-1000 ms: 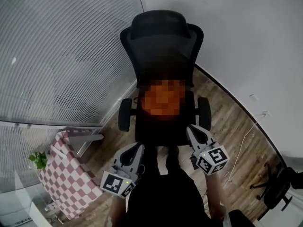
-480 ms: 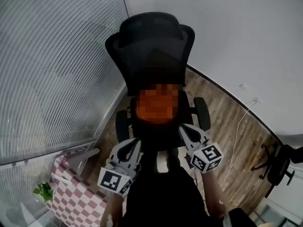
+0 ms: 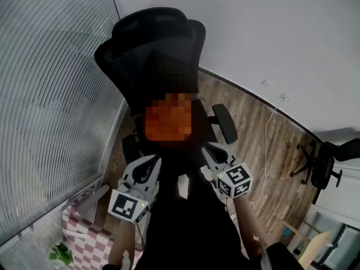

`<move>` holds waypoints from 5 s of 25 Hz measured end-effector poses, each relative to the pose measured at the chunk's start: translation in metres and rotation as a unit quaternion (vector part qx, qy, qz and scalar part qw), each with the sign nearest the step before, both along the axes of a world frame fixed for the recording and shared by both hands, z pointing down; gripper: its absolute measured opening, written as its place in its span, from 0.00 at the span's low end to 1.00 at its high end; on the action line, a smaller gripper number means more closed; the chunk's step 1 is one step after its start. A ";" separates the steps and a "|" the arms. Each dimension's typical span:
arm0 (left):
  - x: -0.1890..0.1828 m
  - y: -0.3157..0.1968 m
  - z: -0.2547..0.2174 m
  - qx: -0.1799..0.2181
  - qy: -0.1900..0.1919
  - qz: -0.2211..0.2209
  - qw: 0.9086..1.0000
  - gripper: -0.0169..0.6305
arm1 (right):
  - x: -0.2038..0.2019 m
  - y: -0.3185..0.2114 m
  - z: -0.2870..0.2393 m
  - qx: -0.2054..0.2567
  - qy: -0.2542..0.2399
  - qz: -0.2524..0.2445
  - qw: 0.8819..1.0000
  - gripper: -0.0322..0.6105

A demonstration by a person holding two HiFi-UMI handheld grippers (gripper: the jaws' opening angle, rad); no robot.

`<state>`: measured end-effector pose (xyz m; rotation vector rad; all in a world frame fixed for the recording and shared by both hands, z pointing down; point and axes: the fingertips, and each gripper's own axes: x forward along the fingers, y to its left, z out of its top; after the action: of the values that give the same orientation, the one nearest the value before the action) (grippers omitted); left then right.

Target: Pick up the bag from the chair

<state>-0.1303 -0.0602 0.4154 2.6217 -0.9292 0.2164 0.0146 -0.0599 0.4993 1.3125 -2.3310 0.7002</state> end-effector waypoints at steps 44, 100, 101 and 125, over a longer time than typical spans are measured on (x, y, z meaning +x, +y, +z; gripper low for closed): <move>0.102 -0.086 0.119 -0.164 -0.043 -0.150 0.974 0.08 | 0.022 -0.203 0.329 -0.004 0.238 -0.231 0.943 0.49; 0.060 -0.039 0.078 -0.140 -0.037 -0.240 0.960 0.08 | -0.065 -0.127 0.202 -0.162 -0.115 -0.271 0.942 0.08; 0.058 -0.036 0.076 -0.139 -0.037 -0.242 0.960 0.08 | -0.066 -0.123 0.191 -0.161 -0.128 -0.274 0.940 0.08; 0.018 0.087 0.017 -0.033 -0.014 -0.184 0.982 0.08 | -0.081 0.039 0.023 -0.138 -0.317 -0.209 0.915 0.08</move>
<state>-0.1121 0.0265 0.4324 2.3387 -1.3671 0.1861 -0.0669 -0.0210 0.5219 0.4592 -2.7224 1.3925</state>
